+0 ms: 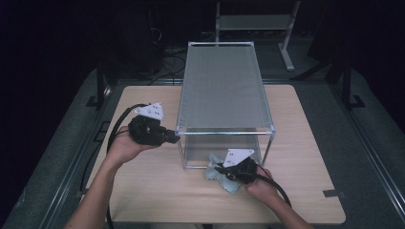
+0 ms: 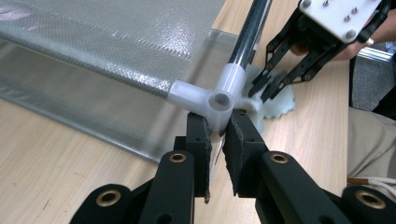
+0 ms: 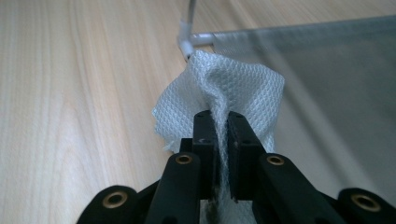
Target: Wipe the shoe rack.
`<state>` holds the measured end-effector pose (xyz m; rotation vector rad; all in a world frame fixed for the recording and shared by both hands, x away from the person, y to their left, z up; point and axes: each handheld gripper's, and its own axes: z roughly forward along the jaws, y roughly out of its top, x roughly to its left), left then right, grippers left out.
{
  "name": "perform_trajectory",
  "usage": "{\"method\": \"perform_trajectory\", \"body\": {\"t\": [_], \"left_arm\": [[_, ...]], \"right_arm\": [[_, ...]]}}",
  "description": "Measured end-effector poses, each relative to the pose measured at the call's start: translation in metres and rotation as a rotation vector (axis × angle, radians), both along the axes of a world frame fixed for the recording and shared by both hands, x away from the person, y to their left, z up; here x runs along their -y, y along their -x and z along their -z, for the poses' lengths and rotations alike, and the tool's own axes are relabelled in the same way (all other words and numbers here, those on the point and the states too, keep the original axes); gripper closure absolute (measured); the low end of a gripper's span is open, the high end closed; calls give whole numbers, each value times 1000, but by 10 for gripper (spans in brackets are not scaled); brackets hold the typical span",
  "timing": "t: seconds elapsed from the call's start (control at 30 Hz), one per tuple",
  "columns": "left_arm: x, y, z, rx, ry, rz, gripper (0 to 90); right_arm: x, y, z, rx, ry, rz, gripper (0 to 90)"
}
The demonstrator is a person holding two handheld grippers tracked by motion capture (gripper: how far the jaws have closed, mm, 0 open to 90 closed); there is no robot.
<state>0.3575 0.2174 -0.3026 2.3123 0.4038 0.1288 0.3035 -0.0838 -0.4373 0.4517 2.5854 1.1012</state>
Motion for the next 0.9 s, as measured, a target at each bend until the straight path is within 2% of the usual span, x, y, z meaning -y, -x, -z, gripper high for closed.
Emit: {"method": "perform_trajectory", "body": {"t": [0.13, 0.27, 0.4, 0.53, 0.63, 0.73, 0.9], "left_arm": [[-3, -1, 0, 3, 0, -2, 797], [-7, 1, -2, 5, 13, 5, 781], [-19, 5, -12, 20, 29, -6, 751], [-26, 11, -29, 58, 68, -13, 743], [-17, 15, -38, 76, 81, 20, 740], [2, 15, -40, 81, 54, 67, 734], [28, 9, -38, 89, 31, 106, 731]], "right_arm": [[7, -4, 1, -9, 0, 27, 827], [4, -8, 10, -26, 13, 31, 827], [1, -10, 17, -36, 30, 31, 826], [-2, -12, 19, -44, 32, 34, 826], [-4, -13, 20, -48, 25, 32, 827], [-8, -14, 21, -48, 18, 36, 826], [-14, -14, 21, -45, 22, 32, 825]]}}
